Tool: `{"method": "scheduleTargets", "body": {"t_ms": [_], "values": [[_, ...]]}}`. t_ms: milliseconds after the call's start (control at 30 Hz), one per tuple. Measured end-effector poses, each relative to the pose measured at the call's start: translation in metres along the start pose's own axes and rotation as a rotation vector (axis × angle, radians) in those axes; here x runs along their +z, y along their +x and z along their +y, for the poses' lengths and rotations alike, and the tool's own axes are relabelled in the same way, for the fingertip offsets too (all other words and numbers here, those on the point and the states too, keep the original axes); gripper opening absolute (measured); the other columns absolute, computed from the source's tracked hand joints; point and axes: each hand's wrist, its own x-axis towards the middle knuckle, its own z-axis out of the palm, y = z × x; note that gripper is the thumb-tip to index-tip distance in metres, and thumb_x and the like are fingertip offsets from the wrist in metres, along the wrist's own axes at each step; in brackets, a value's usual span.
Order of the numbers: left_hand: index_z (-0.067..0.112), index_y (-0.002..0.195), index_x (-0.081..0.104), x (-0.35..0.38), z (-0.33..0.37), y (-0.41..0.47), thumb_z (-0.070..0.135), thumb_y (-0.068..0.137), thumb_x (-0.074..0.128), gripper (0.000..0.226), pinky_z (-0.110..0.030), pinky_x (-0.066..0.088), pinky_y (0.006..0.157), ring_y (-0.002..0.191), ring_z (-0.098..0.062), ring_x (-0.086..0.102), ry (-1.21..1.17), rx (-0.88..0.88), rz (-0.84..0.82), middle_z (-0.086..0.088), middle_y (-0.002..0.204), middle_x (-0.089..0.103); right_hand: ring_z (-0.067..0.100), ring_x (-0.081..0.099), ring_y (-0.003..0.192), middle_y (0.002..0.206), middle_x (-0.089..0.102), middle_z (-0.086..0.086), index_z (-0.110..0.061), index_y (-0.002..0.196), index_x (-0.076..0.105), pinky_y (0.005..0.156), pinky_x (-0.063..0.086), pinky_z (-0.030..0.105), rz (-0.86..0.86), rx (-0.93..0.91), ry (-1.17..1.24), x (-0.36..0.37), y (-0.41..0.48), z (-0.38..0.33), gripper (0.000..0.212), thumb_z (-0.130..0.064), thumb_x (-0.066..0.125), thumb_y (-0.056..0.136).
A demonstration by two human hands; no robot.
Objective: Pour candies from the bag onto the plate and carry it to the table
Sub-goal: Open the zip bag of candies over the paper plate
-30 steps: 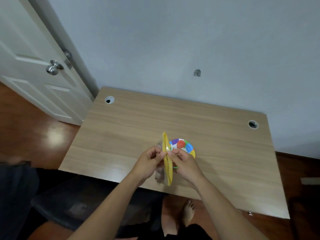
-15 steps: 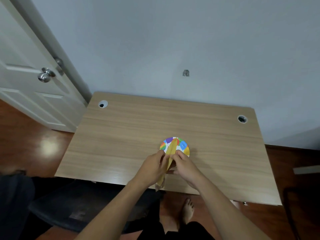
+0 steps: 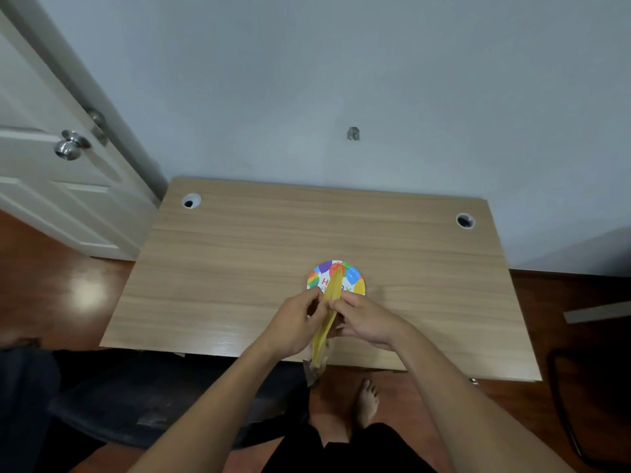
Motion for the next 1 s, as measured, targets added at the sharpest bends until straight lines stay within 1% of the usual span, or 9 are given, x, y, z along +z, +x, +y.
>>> {"method": "scheduleTargets", "body": {"t_ms": [100, 267, 400, 500, 567, 667, 733, 833, 1000], "values": [[0.015, 0.089, 0.061, 0.008, 0.003, -0.002, 0.031, 0.108, 0.056, 0.025, -0.043, 0.053, 0.069, 0.071, -0.021, 0.059, -0.056, -0.016, 0.060, -0.010, 0.086, 0.071, 0.021, 0.071, 0.093, 0.105, 0.072, 0.018, -0.007, 0.101, 0.067, 0.105, 0.062, 0.056, 0.057, -0.031, -0.079, 0.002, 0.003, 0.002, 0.022, -0.014, 0.049, 0.111], [0.023, 0.088, 0.064, 0.016, -0.001, -0.005, 0.025, 0.109, 0.055, 0.023, -0.031, 0.056, 0.072, 0.075, -0.008, 0.063, -0.206, -0.111, 0.117, 0.003, 0.084, 0.072, 0.028, 0.075, 0.106, 0.126, 0.076, 0.025, -0.002, 0.117, 0.072, 0.106, 0.062, 0.055, 0.146, -0.048, -0.043, 0.006, 0.002, 0.014, 0.027, -0.016, 0.049, 0.112], [0.025, 0.087, 0.064, 0.018, 0.001, -0.009, 0.024, 0.109, 0.056, 0.023, -0.026, 0.055, 0.070, 0.074, -0.006, 0.063, -0.192, -0.093, 0.120, 0.001, 0.085, 0.074, 0.035, 0.077, 0.112, 0.125, 0.076, 0.027, 0.002, 0.123, 0.070, 0.102, 0.065, 0.052, 0.121, -0.036, -0.121, 0.005, 0.002, 0.013, 0.033, -0.019, 0.049, 0.109], [0.026, 0.082, 0.058, 0.012, -0.001, -0.005, 0.024, 0.108, 0.054, 0.026, -0.036, 0.055, 0.065, 0.066, -0.016, 0.061, -0.057, -0.118, 0.163, 0.000, 0.075, 0.070, 0.032, 0.078, 0.102, 0.111, 0.074, 0.031, 0.004, 0.108, 0.067, 0.100, 0.066, 0.047, 0.108, -0.053, -0.231, 0.000, -0.001, 0.001, 0.029, -0.017, 0.047, 0.111], [0.024, 0.079, 0.051, -0.006, -0.011, -0.001, 0.022, 0.107, 0.052, 0.028, -0.038, 0.053, 0.058, 0.056, -0.016, 0.054, -0.013, -0.179, 0.246, 0.003, 0.067, 0.066, 0.027, 0.079, 0.091, 0.097, 0.071, 0.022, -0.005, 0.093, 0.057, 0.100, 0.066, 0.047, 0.171, -0.048, -0.305, -0.015, -0.006, -0.002, 0.025, -0.017, 0.048, 0.112], [0.014, 0.083, 0.053, -0.033, -0.018, 0.001, 0.019, 0.107, 0.052, 0.024, -0.023, 0.043, 0.047, 0.045, -0.003, 0.055, 0.066, -0.200, 0.223, -0.002, 0.069, 0.079, 0.020, 0.077, 0.076, 0.088, 0.065, 0.022, -0.009, 0.091, 0.049, 0.102, 0.065, 0.054, 0.222, -0.018, -0.427, -0.038, -0.015, -0.004, 0.015, -0.009, 0.051, 0.106], [0.009, 0.085, 0.055, -0.039, -0.013, 0.003, 0.018, 0.106, 0.054, 0.022, -0.015, 0.039, 0.047, 0.049, -0.002, 0.064, 0.125, -0.182, 0.183, -0.005, 0.067, 0.079, 0.023, 0.079, 0.076, 0.083, 0.072, 0.019, -0.009, 0.086, 0.050, 0.099, 0.065, 0.059, 0.221, 0.002, -0.526, -0.044, -0.016, -0.007, 0.016, -0.015, 0.055, 0.100], [0.008, 0.083, 0.054, -0.045, -0.012, 0.009, 0.019, 0.103, 0.056, 0.023, -0.017, 0.042, 0.048, 0.052, -0.006, 0.074, 0.182, -0.158, 0.156, -0.003, 0.066, 0.073, 0.032, 0.084, 0.081, 0.070, 0.080, 0.006, -0.013, 0.078, 0.053, 0.091, 0.065, 0.061, 0.218, 0.012, -0.668, -0.047, -0.016, -0.012, 0.024, -0.037, 0.056, 0.082], [0.018, 0.076, 0.051, -0.051, -0.027, 0.008, 0.020, 0.103, 0.060, 0.028, -0.028, 0.048, 0.060, 0.067, -0.020, 0.078, 0.242, -0.122, 0.126, 0.003, 0.074, 0.068, 0.027, 0.083, 0.077, 0.078, 0.083, 0.014, -0.006, 0.075, 0.056, 0.083, 0.067, 0.048, 0.260, 0.008, -0.787, -0.045, -0.025, -0.024, 0.035, -0.036, 0.056, 0.092]]}}
